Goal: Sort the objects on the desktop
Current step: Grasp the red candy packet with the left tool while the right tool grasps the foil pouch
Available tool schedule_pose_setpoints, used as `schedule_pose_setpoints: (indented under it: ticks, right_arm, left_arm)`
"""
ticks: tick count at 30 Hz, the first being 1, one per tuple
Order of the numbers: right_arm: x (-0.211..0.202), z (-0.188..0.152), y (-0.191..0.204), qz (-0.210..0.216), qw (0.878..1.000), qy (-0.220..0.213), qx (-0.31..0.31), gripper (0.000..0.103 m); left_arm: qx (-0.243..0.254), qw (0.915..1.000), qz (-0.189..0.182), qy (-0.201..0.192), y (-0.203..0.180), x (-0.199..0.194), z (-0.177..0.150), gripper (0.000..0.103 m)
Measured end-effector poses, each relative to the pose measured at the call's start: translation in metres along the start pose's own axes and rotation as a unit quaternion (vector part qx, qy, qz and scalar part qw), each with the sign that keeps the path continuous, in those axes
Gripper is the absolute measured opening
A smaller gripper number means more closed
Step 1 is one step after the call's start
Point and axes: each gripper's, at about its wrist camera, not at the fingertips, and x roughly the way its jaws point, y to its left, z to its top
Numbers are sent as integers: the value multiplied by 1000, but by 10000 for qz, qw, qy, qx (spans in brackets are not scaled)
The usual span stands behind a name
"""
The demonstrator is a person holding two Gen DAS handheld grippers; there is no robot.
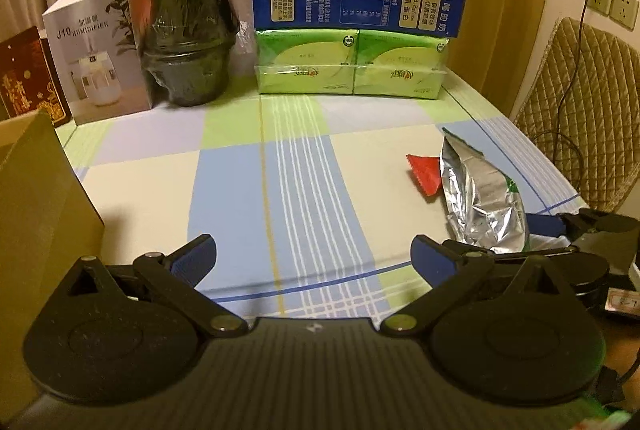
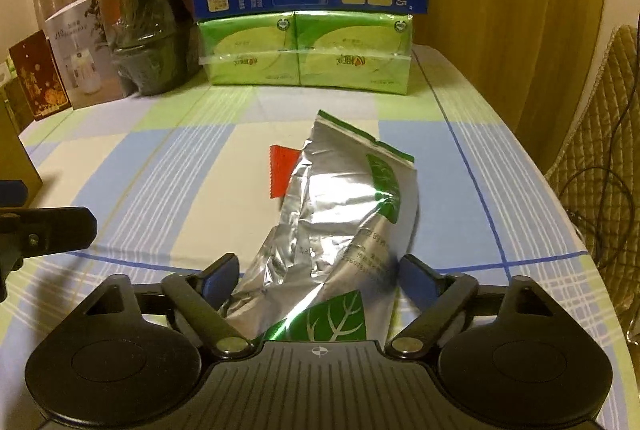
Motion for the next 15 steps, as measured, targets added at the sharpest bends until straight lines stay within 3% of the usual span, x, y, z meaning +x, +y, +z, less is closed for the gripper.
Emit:
schedule_pose_setpoints:
  ticks: [5, 9, 11, 15]
  right_arm:
    - [-5, 4, -8, -56, 9999, -36, 128, 50]
    - [-11, 7, -13, -152, 9995, -169, 227, 42]
    - [-12, 9, -17, -182, 9991, -257, 299, 31]
    - [-11, 14, -29, -284, 9982, -345, 398, 30]
  left_arm:
    - [-107, 9998, -167, 14, -1, 4, 0, 102]
    - [-137, 9995, -267, 52, -4, 6, -1, 102]
    - [-138, 9994, -313, 50, -5, 7, -1, 102]
    - [-88, 9993, -350, 54, -8, 10, 0, 102]
